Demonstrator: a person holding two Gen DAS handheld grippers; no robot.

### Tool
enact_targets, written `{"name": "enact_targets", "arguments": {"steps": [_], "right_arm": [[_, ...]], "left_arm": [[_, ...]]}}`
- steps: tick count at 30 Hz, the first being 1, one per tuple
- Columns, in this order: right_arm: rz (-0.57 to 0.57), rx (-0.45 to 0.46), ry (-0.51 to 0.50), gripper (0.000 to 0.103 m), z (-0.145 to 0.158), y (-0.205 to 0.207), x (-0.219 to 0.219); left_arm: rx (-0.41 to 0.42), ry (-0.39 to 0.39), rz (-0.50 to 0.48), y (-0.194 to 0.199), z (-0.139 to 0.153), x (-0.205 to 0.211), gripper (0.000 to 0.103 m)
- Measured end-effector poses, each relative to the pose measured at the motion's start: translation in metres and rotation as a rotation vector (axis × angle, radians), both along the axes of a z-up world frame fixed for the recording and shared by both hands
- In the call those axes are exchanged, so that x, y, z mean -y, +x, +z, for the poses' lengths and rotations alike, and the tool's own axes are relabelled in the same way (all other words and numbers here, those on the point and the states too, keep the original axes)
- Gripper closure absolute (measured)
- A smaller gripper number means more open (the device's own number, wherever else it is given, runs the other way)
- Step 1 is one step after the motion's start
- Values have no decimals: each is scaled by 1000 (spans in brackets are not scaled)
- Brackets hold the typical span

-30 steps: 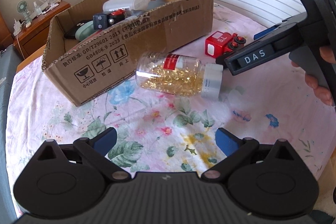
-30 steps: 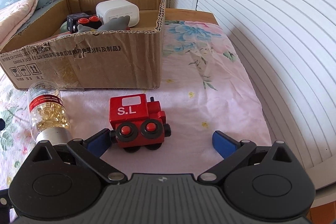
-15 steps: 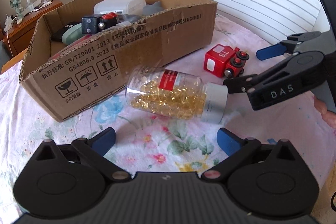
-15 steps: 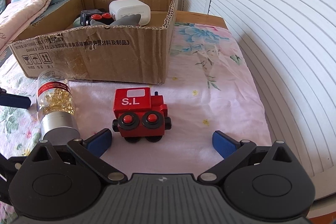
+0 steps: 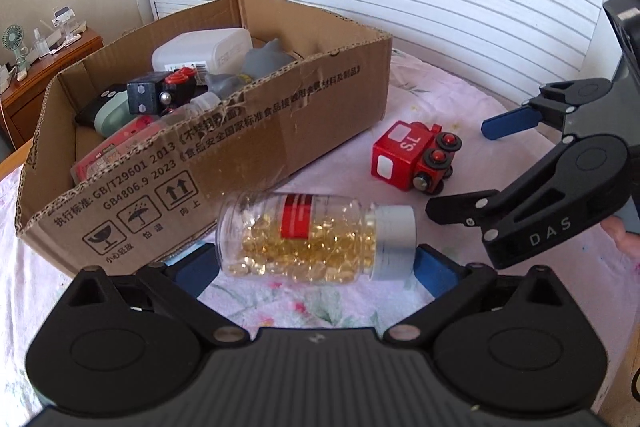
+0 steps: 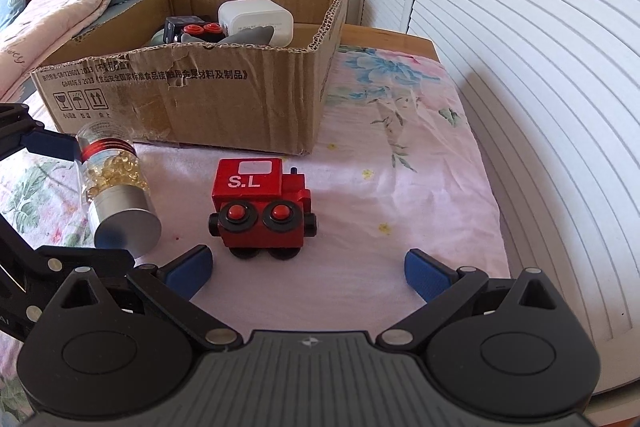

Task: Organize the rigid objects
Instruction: 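Grasp capsule jar with left tool while right tool closes on red toy train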

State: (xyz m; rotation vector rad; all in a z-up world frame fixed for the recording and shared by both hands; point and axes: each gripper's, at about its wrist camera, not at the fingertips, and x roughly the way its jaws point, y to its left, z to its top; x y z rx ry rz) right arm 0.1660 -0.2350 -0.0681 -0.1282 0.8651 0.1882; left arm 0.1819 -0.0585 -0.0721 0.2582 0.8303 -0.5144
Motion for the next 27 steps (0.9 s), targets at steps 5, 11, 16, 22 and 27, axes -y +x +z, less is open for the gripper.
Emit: {"name": "enact_targets", "arguments": {"steps": [5, 11, 16, 22, 27], "right_arm": [[-15, 6, 5, 0, -1, -1, 5], [-23, 13, 6, 0, -1, -2, 4], [-32, 31, 12, 0, -3, -5, 5], [-37, 37, 12, 0, -3, -5, 4], [-33, 48, 14, 0, -3, -6, 5]], "left_arm": [[6, -18, 24, 6, 3, 4, 9], [-30, -1, 78, 3, 7, 1, 9], [-17, 4, 156, -12, 25, -14, 9], [-13, 7, 257, -31, 54, -38, 9], [-25, 44, 310, -49, 67, -46, 9]]}}
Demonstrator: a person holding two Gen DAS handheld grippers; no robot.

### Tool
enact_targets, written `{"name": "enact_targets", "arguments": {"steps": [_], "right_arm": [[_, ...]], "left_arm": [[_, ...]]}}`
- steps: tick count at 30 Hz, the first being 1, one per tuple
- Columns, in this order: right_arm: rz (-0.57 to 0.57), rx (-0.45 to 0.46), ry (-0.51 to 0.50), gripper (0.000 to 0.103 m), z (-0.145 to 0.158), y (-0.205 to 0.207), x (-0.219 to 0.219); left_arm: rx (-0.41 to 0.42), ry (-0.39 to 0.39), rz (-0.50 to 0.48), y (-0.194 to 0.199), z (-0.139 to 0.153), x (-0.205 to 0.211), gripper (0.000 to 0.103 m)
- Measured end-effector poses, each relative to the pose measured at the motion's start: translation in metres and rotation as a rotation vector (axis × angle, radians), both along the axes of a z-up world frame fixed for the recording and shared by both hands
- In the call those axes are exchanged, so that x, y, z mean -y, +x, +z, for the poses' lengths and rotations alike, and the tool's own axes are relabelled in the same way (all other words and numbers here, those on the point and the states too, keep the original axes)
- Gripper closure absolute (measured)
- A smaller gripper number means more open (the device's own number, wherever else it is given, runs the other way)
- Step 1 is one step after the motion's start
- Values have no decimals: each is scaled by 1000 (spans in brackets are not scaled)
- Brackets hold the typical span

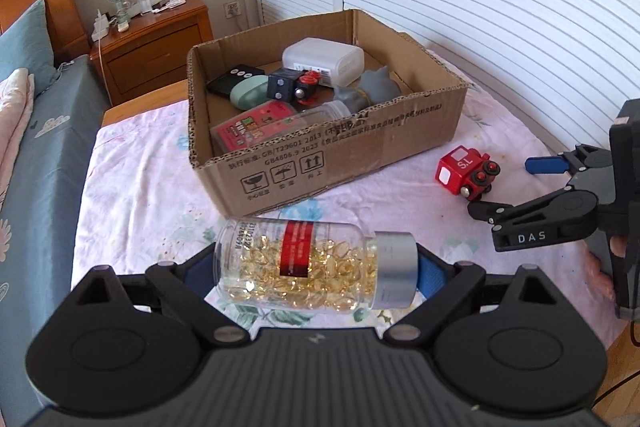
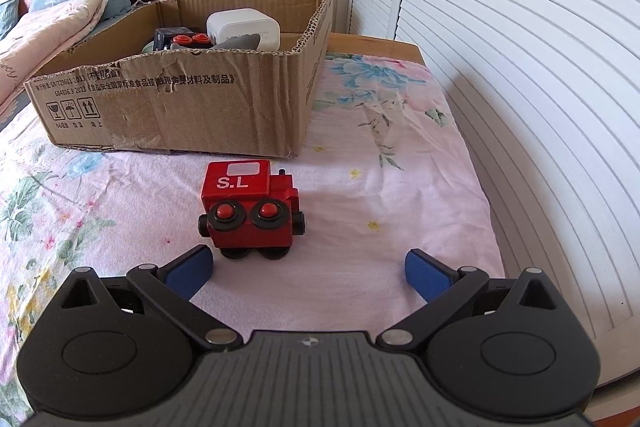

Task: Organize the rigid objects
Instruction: 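Grasp capsule jar with left tool while right tool closes on red toy train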

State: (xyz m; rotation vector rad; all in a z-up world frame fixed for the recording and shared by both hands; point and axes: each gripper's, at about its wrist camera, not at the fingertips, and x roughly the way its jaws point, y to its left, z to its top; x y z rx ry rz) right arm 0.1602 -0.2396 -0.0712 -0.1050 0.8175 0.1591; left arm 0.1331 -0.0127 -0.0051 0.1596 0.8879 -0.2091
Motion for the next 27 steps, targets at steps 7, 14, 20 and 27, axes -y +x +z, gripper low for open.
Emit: {"name": "enact_targets", "arguments": {"steps": [7, 14, 20, 27], "right_arm": [[4, 38, 7, 0, -2, -4, 1], [28, 18, 2, 0, 0, 0, -1], [108, -5, 7, 0, 2, 10, -19], [192, -10, 13, 5, 6, 18, -38]], "left_arm": [[-44, -21, 91, -9, -26, -5, 9], [-41, -16, 150, -7, -51, -7, 9], [-29, -24, 163, -5, -58, -10, 8], [-18, -45, 170, -3, -60, -12, 9]]}}
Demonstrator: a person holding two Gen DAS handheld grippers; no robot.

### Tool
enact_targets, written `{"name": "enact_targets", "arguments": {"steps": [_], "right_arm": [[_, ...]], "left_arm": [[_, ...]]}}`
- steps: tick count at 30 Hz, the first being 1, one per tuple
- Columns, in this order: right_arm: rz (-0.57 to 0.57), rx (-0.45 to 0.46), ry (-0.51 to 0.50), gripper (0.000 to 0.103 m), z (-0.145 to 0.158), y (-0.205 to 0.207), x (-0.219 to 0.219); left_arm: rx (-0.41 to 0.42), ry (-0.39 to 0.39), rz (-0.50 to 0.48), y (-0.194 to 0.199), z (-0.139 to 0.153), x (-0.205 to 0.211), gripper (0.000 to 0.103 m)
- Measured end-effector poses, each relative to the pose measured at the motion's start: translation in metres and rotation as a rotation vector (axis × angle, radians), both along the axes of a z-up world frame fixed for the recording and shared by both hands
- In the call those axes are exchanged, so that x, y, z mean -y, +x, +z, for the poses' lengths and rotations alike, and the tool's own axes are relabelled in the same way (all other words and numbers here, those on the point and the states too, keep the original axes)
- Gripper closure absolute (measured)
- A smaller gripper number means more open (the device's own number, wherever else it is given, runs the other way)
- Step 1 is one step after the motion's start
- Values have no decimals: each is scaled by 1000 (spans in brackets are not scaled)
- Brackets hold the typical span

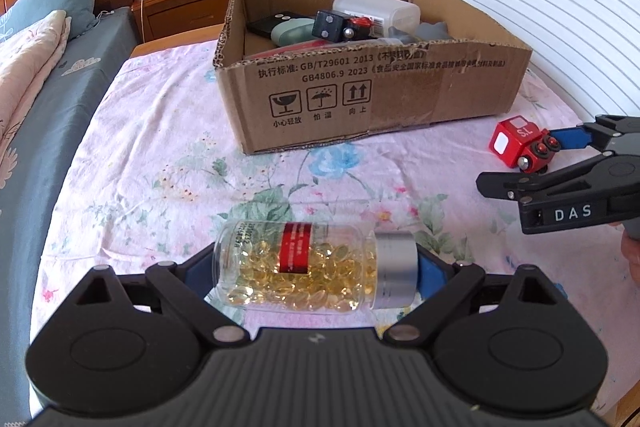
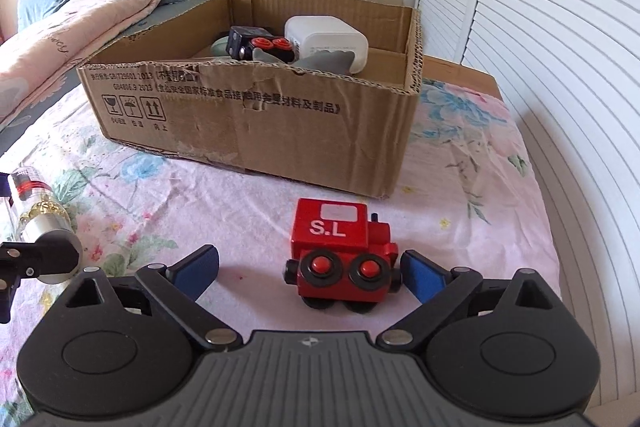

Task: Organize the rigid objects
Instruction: 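Grasp capsule jar with left tool while right tool closes on red toy train, then carry train and capsule jar over cardboard box and open both tools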

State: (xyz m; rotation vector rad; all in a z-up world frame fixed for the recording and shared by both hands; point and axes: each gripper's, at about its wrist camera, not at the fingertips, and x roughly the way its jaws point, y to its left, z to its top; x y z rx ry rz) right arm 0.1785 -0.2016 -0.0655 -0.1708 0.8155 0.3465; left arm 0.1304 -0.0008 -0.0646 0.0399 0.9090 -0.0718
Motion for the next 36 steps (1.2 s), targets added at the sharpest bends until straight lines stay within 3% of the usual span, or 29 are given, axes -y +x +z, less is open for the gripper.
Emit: {"name": "enact_targets", "arguments": {"steps": [13, 16, 21, 36], "right_arm": [[6, -9, -31, 28, 13, 11, 10], [9, -12, -33, 29, 13, 9, 8], [2, -17, -68, 42, 10, 8, 2], [54, -22, -76, 43, 27, -10, -8]], "left_arm": [[17, -31, 4, -3, 3, -5, 8], [15, -36, -8, -4, 4, -5, 8], [9, -33, -14, -5, 3, -5, 7], [-8, -55, -75, -4, 9, -14, 10]]}}
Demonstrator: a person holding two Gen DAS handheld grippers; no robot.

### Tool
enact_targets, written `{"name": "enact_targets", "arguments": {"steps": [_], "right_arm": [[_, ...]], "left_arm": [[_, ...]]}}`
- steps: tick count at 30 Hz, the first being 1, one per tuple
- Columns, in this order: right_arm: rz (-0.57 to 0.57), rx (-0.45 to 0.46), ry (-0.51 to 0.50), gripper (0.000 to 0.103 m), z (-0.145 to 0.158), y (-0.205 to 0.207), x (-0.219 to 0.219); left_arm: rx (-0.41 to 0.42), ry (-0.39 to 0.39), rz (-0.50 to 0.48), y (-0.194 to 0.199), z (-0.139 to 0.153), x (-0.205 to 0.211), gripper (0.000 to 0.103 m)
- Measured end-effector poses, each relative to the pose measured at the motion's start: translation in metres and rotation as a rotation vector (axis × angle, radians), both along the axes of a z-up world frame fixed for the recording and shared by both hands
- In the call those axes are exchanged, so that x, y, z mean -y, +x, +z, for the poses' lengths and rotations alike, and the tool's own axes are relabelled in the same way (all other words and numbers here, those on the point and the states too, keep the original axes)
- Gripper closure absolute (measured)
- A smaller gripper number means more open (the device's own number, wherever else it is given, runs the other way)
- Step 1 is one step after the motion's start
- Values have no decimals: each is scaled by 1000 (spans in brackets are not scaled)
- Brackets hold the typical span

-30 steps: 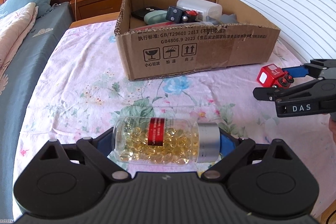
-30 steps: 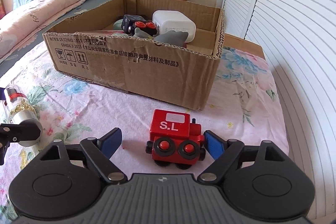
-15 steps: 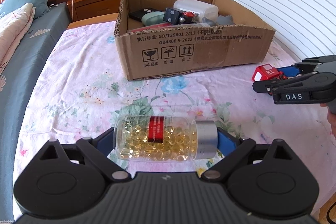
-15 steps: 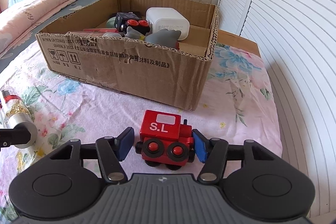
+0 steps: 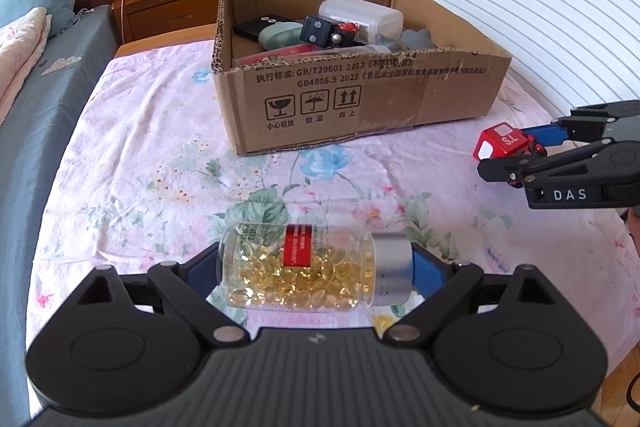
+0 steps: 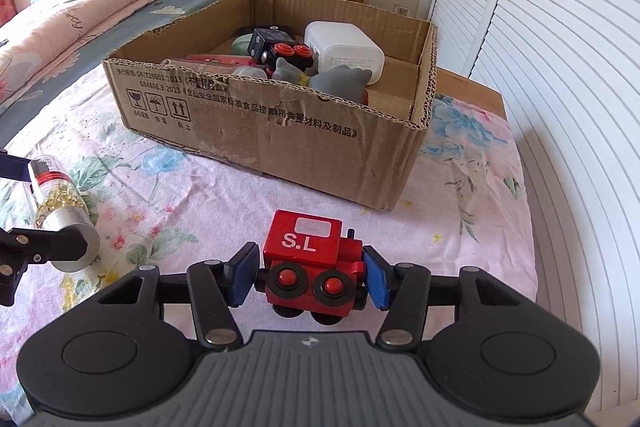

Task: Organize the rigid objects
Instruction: 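Carry train and capsule jar over cardboard box and open both tools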

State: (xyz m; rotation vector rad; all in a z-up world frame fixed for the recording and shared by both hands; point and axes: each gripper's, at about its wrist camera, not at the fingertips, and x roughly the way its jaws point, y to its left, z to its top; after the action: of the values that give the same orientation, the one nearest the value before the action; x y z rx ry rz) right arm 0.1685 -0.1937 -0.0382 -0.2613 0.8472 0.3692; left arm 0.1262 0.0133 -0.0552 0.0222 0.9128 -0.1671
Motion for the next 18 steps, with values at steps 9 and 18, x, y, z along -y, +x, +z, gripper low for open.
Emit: {"name": "enact_targets", "arguments": {"steps": [9, 18], "right_arm": [[59, 29, 14, 43, 39, -17, 2], [75, 83, 49, 43, 81, -1, -1]], "left_arm": [[19, 51, -133, -4, 29, -3, 10], [59, 68, -229, 2, 63, -6, 10]]}}
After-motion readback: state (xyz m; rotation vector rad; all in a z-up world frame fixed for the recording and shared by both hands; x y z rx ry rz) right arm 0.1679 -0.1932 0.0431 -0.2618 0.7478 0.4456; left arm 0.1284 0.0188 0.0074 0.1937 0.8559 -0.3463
